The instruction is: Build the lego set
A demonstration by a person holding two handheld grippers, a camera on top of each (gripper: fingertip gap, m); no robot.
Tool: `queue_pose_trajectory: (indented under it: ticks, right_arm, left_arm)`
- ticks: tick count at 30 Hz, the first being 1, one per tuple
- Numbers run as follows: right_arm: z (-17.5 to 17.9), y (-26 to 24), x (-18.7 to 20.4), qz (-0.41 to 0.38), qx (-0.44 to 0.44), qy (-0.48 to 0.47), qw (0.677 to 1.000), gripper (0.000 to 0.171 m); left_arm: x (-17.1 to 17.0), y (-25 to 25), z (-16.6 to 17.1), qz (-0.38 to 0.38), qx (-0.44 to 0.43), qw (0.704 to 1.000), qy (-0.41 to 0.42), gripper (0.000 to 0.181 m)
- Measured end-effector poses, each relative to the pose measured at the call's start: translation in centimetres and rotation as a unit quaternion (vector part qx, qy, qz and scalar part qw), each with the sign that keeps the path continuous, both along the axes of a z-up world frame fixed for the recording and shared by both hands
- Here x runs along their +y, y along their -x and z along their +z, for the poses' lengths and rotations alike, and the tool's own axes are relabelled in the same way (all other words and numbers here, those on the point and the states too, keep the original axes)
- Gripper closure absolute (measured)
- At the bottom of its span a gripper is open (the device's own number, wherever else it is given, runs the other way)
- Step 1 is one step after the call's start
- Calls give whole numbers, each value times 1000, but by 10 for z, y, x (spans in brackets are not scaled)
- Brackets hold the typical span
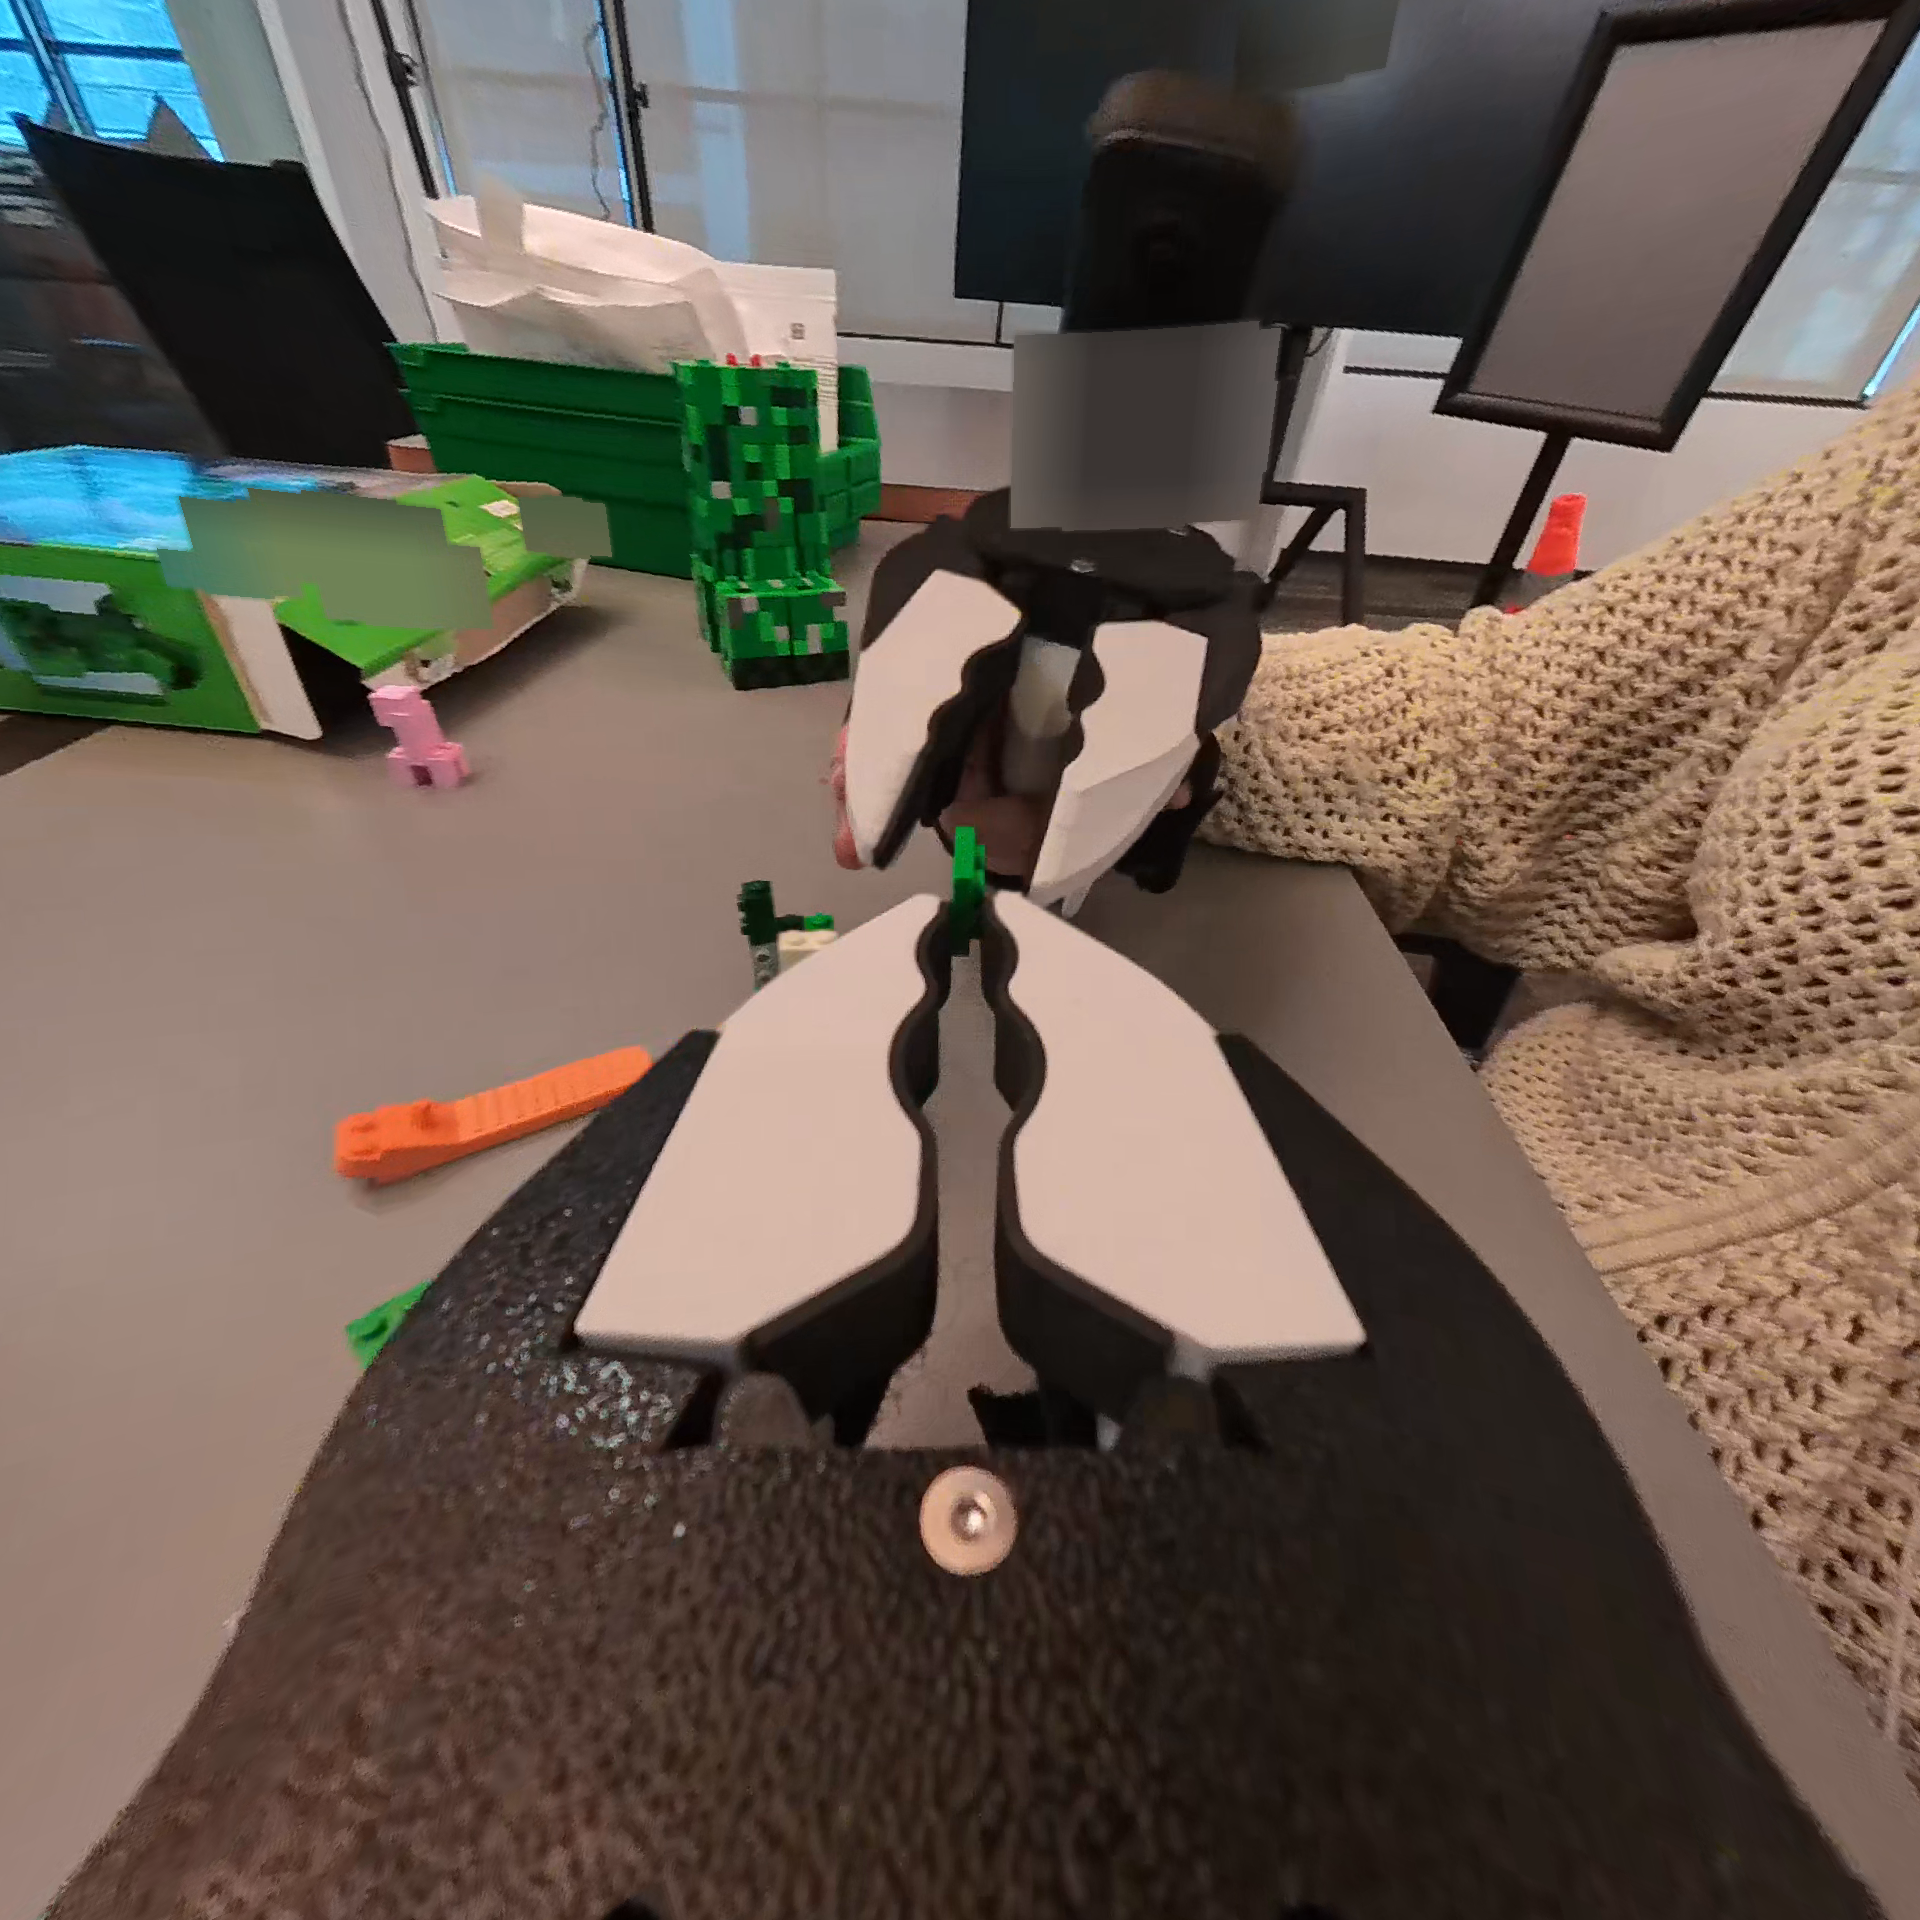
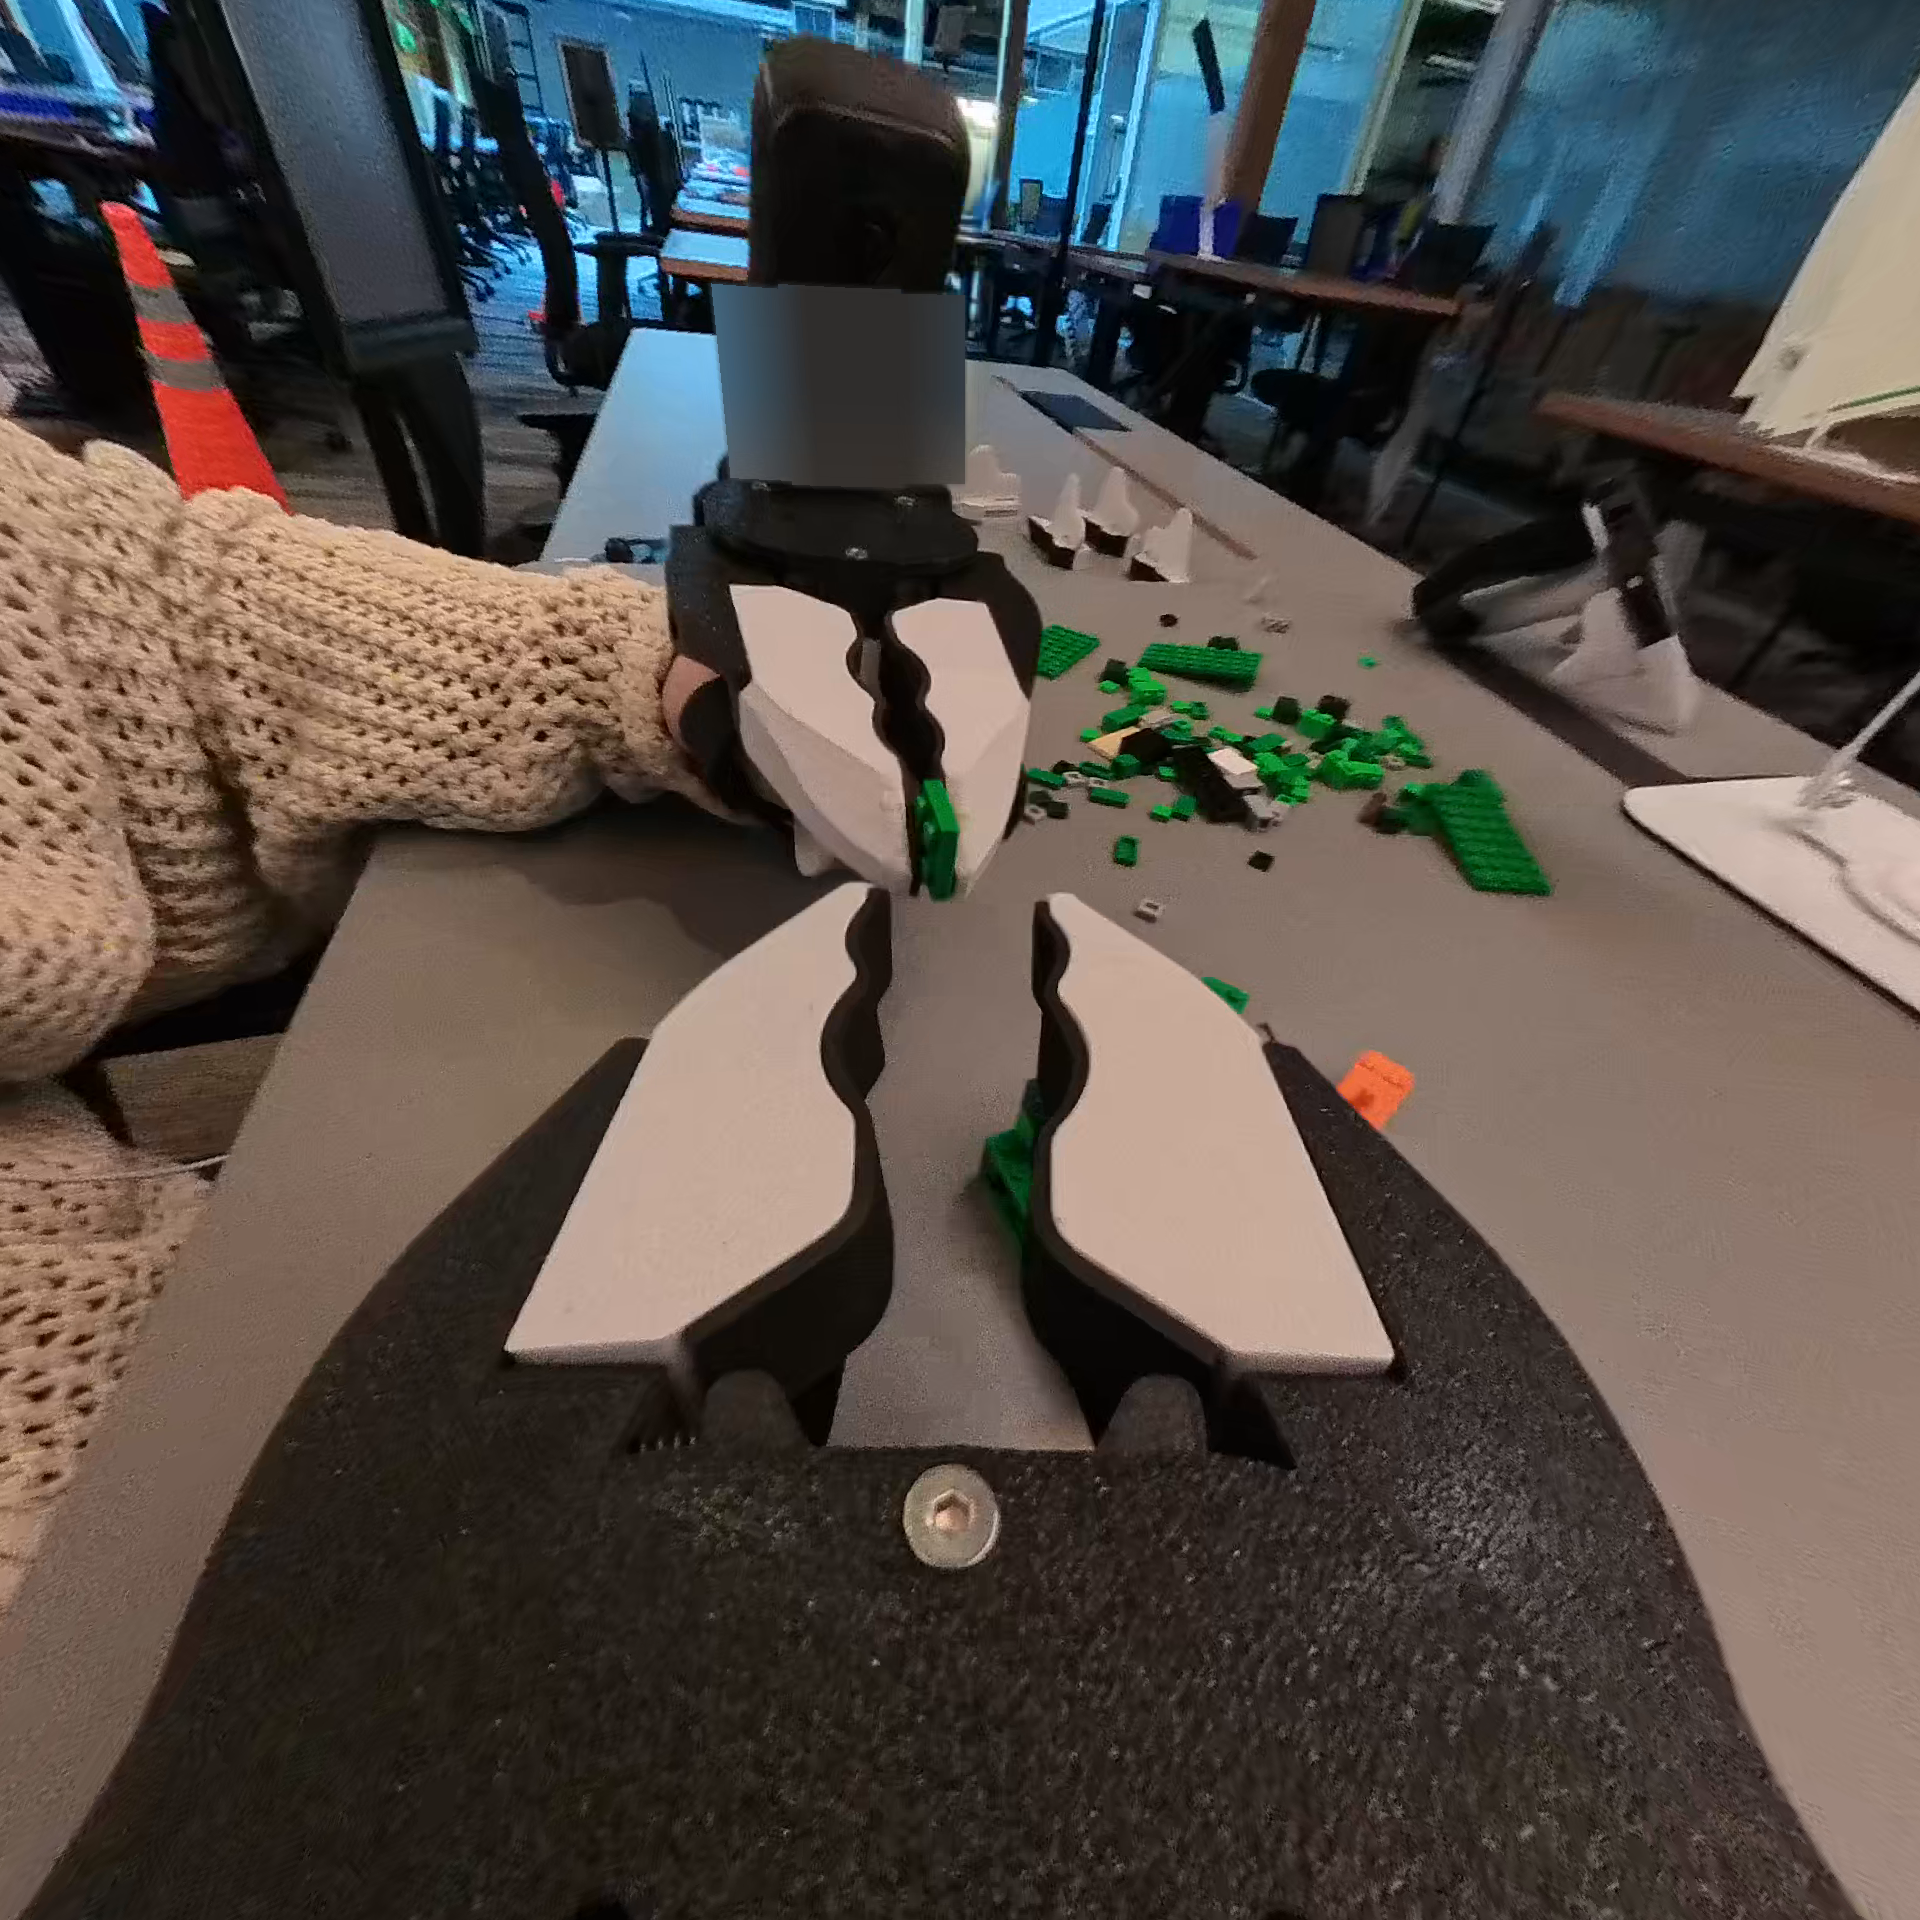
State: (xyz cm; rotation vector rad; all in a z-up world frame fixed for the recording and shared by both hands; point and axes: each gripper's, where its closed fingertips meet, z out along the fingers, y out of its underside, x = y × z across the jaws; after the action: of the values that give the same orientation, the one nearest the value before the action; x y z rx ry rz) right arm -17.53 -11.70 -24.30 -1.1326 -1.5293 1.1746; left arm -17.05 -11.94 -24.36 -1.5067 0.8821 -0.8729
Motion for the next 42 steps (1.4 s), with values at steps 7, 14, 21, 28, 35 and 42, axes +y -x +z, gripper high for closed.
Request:
queue_pose_trajectory:
  ticks: [7, 14, 21, 28, 35, 42]
  right_arm:
    - [-1, -1, -8, 27, -4, 28, 999, 159]
    - [-2, -1, -13, 48, -8, 56, 997, 166]
    - [6, -3, -1, 22, 8, 61, 998, 167]
    - [5, -6, 5, 19, -7, 98, 995, 167]
    - [2, -7, -7, 72, -37, 174, 981, 167]
    - [-4, -5, -14, 91, -58, 185, 977, 166]
  left_arm:
    - [-3, -6, -2, -11, 6, 1000, 0, 177]
    - [-6, -11, -10, -24, 25, 999, 3, 177]
    - [8, -5, -7, 48, 60, 995, -70, 128]
    - [15, 0, 0, 169, 252, 891, -338, 108]
    - [6, -3, 2, 172, 325, 820, -438, 137]
    - [-2, -12, -3, 154, 367, 777, -487, 156]
